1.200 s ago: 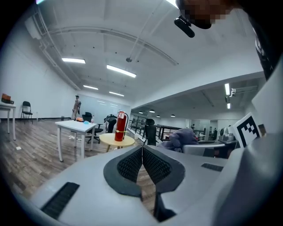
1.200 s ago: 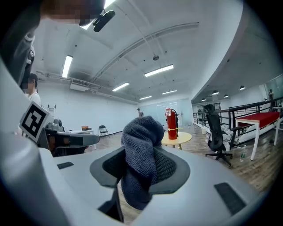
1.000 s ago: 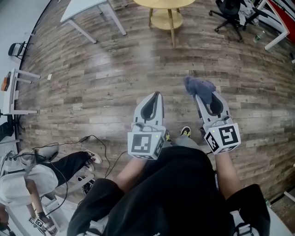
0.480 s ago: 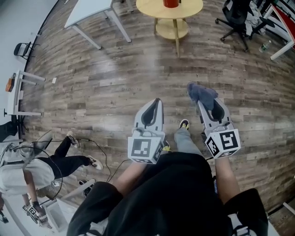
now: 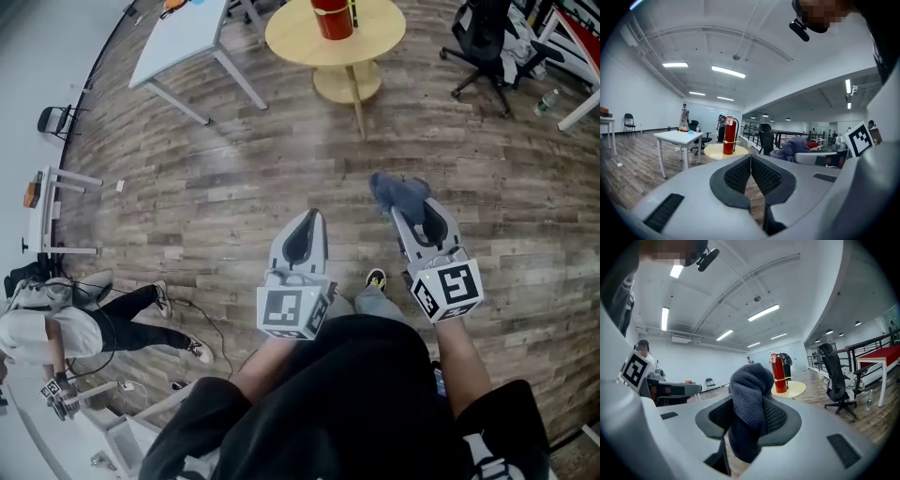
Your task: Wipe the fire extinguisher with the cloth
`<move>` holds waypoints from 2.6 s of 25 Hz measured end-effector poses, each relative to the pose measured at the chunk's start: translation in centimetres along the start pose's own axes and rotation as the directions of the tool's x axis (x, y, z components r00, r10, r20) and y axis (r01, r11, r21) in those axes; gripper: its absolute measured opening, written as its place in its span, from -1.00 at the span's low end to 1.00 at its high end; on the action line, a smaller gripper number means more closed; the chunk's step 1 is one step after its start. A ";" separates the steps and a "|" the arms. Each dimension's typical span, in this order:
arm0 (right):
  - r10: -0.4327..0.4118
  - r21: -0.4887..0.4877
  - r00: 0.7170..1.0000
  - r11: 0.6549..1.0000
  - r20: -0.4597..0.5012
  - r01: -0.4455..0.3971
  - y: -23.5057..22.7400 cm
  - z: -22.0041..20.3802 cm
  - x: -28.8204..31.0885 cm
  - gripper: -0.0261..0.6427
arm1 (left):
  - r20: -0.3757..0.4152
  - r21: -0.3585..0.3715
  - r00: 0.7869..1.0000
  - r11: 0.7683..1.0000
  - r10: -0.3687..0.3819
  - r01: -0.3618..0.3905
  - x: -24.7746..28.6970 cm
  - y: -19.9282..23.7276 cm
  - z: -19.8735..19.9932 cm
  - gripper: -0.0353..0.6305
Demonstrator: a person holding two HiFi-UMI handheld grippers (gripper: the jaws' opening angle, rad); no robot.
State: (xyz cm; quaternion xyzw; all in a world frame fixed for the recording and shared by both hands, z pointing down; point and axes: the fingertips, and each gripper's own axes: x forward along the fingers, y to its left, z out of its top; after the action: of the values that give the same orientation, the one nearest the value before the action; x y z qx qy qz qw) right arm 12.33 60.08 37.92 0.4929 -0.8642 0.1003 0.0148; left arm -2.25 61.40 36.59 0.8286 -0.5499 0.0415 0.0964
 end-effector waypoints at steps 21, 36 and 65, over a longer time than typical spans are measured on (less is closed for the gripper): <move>-0.061 -0.067 0.996 0.996 -0.069 0.056 -6.3 2.5 27.7 -0.46 | 0.019 -0.085 0.997 0.994 -0.072 0.073 22.3 18.0 4.2 -0.82; -0.121 -0.051 0.988 0.992 -0.094 0.117 -20.9 5.8 42.7 -0.48 | -0.017 -0.051 0.995 0.994 -0.095 0.094 41.0 21.5 7.3 -0.82; 0.114 -0.063 0.991 0.991 -0.067 -0.118 -32.2 19.6 65.8 -0.48 | 0.004 0.024 1.000 1.000 -0.009 0.009 61.2 22.8 14.0 -0.82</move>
State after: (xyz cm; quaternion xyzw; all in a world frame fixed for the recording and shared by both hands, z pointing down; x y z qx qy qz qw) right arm 7.47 -15.40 32.03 0.4375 -0.8934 0.0877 0.0525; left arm 0.24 -5.35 36.19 0.8324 -0.5457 0.0459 0.0854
